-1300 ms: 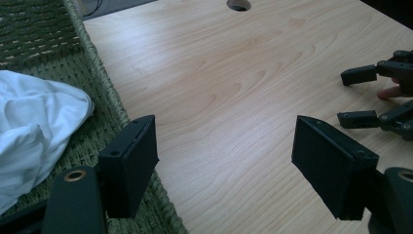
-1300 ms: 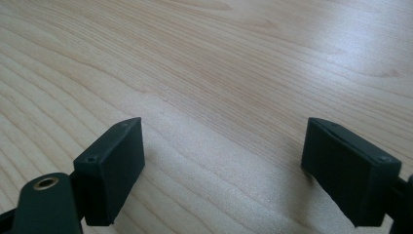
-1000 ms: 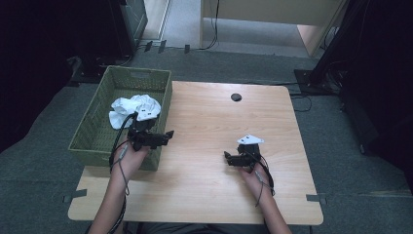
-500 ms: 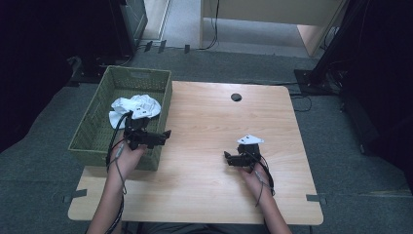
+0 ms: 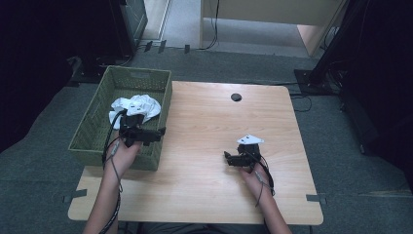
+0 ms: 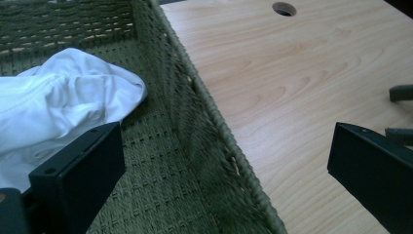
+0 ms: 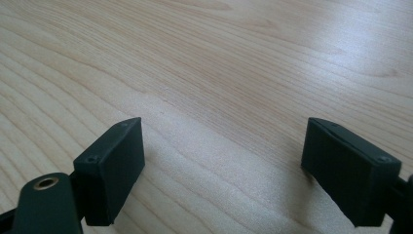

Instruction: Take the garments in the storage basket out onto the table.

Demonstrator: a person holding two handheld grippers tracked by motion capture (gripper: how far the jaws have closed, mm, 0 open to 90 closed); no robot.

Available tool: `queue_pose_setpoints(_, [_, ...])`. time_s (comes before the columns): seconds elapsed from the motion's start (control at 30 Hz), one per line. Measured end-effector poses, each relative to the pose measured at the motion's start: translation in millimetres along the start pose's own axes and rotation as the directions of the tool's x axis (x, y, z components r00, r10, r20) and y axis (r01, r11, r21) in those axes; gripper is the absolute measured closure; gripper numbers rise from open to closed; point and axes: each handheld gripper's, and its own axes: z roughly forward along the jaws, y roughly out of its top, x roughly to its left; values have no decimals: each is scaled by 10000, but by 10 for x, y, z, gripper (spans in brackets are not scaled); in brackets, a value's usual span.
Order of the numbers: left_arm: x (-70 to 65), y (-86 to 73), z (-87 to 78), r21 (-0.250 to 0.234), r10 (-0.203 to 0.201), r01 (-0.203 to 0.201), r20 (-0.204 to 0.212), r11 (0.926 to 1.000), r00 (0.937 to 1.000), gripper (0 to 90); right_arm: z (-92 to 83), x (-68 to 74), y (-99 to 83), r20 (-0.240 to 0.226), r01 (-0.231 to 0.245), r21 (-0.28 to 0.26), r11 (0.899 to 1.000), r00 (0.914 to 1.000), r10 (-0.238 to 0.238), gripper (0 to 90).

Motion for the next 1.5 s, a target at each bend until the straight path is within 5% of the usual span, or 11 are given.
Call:
queue_pose_setpoints(0.37, [140, 104, 79, 529, 215, -191, -450, 9984, 9988, 5, 0, 1, 0, -5, 9, 6, 10000, 10000, -9, 160])
queue_pose_setpoints(0.5, [190, 154, 88, 359, 0, 10, -286, 9994, 9996, 5, 0, 0, 0, -3, 17, -2, 10000, 10000, -17, 160])
queue_pose_setpoints(0.8, [231, 260, 135, 215, 543, -528, -743, 9984, 9958, 5, 0, 1, 0, -16, 6, 3, 10000, 10000, -6, 160])
queue_pose_setpoints(1.1, [293, 347, 179, -243, 651, -672, -779, 9974, 9948, 5, 0, 2, 1, -8, -11, 5, 10000, 10000, 11, 160])
queue_pose_setpoints(1.27, [369, 369, 239, -289, 850, -888, -1131, 9956, 9899, 5, 0, 2, 0, -8, -7, 4, 10000, 10000, 7, 160])
queue_pose_setpoints(1.5, [529, 392, 335, -150, 577, -598, -1131, 9981, 9919, 5, 0, 1, 1, -12, 0, 0, 10000, 10000, 0, 160])
